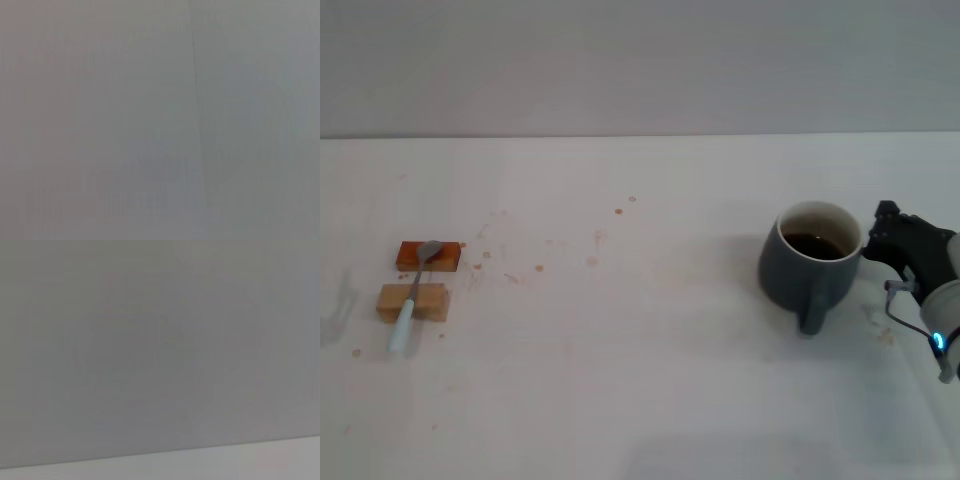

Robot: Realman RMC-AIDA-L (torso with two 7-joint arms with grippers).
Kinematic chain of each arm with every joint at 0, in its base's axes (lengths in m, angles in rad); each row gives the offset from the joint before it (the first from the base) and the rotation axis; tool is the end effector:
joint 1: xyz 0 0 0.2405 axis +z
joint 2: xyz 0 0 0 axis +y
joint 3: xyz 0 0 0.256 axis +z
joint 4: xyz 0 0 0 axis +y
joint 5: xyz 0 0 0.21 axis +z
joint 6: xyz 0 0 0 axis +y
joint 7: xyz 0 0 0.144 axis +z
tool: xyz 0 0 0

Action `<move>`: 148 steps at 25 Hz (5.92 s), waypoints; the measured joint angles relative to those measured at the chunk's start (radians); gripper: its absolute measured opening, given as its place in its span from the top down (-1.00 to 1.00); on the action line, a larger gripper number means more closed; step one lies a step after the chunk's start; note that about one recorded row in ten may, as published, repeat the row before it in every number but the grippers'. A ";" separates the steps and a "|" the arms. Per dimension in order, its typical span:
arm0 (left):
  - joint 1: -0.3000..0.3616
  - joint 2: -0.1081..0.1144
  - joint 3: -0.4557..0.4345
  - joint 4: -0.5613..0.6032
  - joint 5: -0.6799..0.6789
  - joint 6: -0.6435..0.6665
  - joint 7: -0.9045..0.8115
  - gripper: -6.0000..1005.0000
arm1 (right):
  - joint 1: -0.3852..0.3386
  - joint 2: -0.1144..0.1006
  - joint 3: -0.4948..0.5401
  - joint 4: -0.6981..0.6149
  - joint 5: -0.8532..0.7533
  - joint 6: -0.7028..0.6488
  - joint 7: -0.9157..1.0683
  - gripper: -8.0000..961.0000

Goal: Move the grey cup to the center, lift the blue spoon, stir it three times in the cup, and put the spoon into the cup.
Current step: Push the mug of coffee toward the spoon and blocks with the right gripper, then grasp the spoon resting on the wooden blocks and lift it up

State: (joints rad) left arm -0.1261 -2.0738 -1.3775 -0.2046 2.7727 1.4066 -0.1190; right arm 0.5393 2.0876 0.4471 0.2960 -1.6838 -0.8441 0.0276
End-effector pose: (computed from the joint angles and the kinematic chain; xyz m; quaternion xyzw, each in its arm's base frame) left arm -0.3825 0.2337 0.0341 -0.6155 -0.2008 -0.2844 0.7070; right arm 0.3156 0.3521 -0.0675 -0.6982 0.3626 0.2371 0.5700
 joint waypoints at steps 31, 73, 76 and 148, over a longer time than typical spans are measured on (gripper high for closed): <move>-0.001 0.000 0.000 -0.001 -0.002 0.002 0.001 -0.67 | 0.082 0.001 -0.027 0.152 -0.105 0.153 0.006 0.99; -0.007 0.000 0.000 0.001 -0.007 0.000 0.002 -0.68 | 0.134 0.005 0.024 0.188 -0.161 0.232 0.009 0.99; -0.008 0.000 0.000 0.001 -0.007 0.000 0.002 -0.68 | 0.140 0.005 0.021 0.198 -0.164 0.252 0.009 0.99; 0.071 0.000 0.392 -0.054 0.001 -0.144 -0.055 -0.67 | -0.164 -0.008 0.001 0.037 -0.161 -0.366 0.006 0.99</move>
State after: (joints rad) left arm -0.0548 -2.0738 -0.9859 -0.2590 2.7736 1.2622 -0.1736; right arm 0.3756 2.0798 0.4480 0.3329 -1.8451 -1.2099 0.0338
